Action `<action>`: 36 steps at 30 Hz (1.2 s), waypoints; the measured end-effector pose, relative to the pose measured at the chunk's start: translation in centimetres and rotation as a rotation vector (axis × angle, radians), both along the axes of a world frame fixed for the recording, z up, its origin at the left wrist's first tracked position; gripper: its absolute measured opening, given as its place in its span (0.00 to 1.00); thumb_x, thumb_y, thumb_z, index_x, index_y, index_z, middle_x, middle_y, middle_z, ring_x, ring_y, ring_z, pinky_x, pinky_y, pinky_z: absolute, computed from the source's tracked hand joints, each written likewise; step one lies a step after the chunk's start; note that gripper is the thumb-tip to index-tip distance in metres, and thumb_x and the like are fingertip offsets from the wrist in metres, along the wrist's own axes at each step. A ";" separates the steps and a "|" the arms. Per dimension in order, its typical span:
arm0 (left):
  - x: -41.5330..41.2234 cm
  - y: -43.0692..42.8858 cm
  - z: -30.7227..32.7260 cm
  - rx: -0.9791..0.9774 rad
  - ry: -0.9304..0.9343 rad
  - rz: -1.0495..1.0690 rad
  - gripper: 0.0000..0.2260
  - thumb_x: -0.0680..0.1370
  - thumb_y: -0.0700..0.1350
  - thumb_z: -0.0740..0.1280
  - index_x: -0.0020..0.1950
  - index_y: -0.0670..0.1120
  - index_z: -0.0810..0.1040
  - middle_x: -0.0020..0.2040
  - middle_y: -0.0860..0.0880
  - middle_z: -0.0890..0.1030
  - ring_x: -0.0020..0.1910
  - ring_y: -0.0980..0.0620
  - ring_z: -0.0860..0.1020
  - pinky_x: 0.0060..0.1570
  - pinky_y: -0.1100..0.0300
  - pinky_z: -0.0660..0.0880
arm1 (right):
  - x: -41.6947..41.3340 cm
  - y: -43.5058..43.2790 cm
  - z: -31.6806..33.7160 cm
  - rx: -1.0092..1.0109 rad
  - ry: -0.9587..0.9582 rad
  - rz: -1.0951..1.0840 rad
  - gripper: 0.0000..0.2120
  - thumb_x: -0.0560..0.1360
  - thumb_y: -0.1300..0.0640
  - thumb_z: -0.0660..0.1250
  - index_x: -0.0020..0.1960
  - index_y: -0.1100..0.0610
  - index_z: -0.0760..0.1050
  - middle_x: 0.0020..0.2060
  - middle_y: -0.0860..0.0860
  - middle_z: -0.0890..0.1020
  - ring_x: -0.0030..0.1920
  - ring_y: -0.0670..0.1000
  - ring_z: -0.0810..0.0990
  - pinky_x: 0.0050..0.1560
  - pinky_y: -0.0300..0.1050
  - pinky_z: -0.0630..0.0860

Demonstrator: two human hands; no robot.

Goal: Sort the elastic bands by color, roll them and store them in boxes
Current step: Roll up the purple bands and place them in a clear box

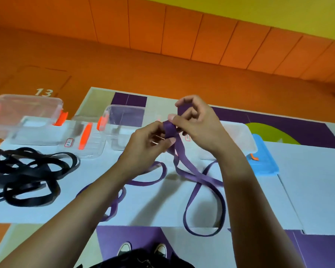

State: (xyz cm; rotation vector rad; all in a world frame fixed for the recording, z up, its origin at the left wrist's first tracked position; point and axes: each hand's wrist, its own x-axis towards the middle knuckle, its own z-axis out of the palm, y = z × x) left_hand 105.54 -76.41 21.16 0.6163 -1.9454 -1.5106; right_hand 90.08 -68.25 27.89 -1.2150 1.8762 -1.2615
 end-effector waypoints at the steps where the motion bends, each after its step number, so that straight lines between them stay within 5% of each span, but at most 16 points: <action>1: 0.2 -0.2 0.2 0.003 0.011 0.042 0.07 0.79 0.37 0.71 0.56 0.44 0.80 0.44 0.49 0.84 0.42 0.47 0.84 0.44 0.54 0.81 | -0.3 -0.2 -0.6 -0.019 0.004 -0.055 0.16 0.75 0.44 0.73 0.60 0.46 0.74 0.39 0.50 0.80 0.38 0.46 0.79 0.46 0.44 0.76; 3: 0.6 -0.8 0.5 0.056 0.053 0.133 0.06 0.79 0.37 0.71 0.55 0.42 0.80 0.42 0.48 0.84 0.39 0.48 0.84 0.41 0.53 0.83 | -0.5 -0.3 -2.3 -0.029 -0.096 0.024 0.20 0.74 0.39 0.71 0.64 0.44 0.75 0.50 0.50 0.81 0.50 0.46 0.82 0.56 0.46 0.79; 5: 0.8 -1.5 0.9 0.093 0.111 0.213 0.04 0.79 0.36 0.71 0.54 0.42 0.80 0.39 0.52 0.82 0.38 0.49 0.84 0.40 0.50 0.84 | 0.3 -0.2 -5.0 0.043 -0.218 0.213 0.22 0.75 0.48 0.74 0.67 0.48 0.75 0.57 0.47 0.83 0.60 0.46 0.81 0.62 0.44 0.78; 8: 0.9 -2.2 1.7 0.117 0.188 0.338 0.05 0.80 0.36 0.69 0.56 0.39 0.79 0.39 0.53 0.81 0.36 0.51 0.84 0.34 0.56 0.83 | 2.0 0.0 -10.1 0.202 -0.206 0.265 0.20 0.72 0.59 0.79 0.61 0.50 0.79 0.52 0.46 0.85 0.52 0.44 0.84 0.52 0.43 0.81; 12: 2.4 -4.7 2.7 0.105 0.305 0.571 0.05 0.82 0.38 0.67 0.58 0.41 0.78 0.46 0.46 0.84 0.38 0.55 0.85 0.37 0.59 0.83 | 1.0 1.8 -19.5 0.438 0.000 -0.002 0.05 0.73 0.58 0.71 0.48 0.52 0.81 0.35 0.46 0.81 0.34 0.47 0.78 0.43 0.54 0.81; 15: 4.1 -6.9 2.2 0.062 0.308 0.700 0.11 0.82 0.42 0.67 0.61 0.36 0.77 0.51 0.36 0.84 0.38 0.49 0.85 0.37 0.60 0.82 | -1.8 5.5 -24.6 0.785 0.282 -0.124 0.03 0.75 0.48 0.63 0.46 0.46 0.74 0.40 0.46 0.81 0.45 0.55 0.81 0.49 0.53 0.77; 18: 5.2 -8.0 1.1 0.036 0.256 0.791 0.13 0.82 0.45 0.67 0.60 0.37 0.78 0.50 0.36 0.84 0.41 0.42 0.85 0.39 0.58 0.82 | -5.7 10.0 -26.0 0.999 0.493 -0.350 0.12 0.79 0.48 0.62 0.59 0.47 0.78 0.54 0.50 0.78 0.58 0.56 0.78 0.54 0.49 0.70; 22: 5.4 -8.1 -0.2 0.087 0.218 0.787 0.10 0.83 0.43 0.67 0.61 0.39 0.78 0.45 0.48 0.84 0.40 0.50 0.86 0.38 0.61 0.82 | -10.2 14.2 -24.6 0.968 0.337 -0.792 0.17 0.80 0.46 0.62 0.63 0.55 0.77 0.58 0.59 0.72 0.59 0.64 0.74 0.57 0.56 0.72; 28: 4.5 -6.1 -3.7 0.209 0.054 0.680 0.04 0.82 0.39 0.67 0.55 0.40 0.76 0.45 0.46 0.82 0.33 0.54 0.85 0.38 0.55 0.85 | -14.6 14.8 -18.0 0.516 0.244 -1.231 0.11 0.79 0.57 0.63 0.58 0.60 0.76 0.59 0.65 0.73 0.56 0.67 0.76 0.57 0.58 0.74; 33: 3.8 -3.3 -4.5 0.236 -0.173 0.507 0.08 0.76 0.35 0.73 0.43 0.37 0.74 0.38 0.36 0.80 0.38 0.39 0.84 0.34 0.66 0.80 | -15.5 14.1 -15.0 0.438 0.463 -1.203 0.09 0.77 0.62 0.65 0.57 0.59 0.78 0.61 0.64 0.70 0.60 0.68 0.70 0.48 0.57 0.71; 36: 3.7 -2.3 -4.0 0.265 -0.196 0.378 0.12 0.76 0.38 0.75 0.40 0.36 0.73 0.34 0.40 0.82 0.37 0.42 0.86 0.35 0.62 0.82 | -15.1 14.2 -16.3 0.778 0.405 -1.012 0.13 0.78 0.56 0.67 0.61 0.58 0.77 0.62 0.63 0.69 0.63 0.67 0.68 0.57 0.61 0.72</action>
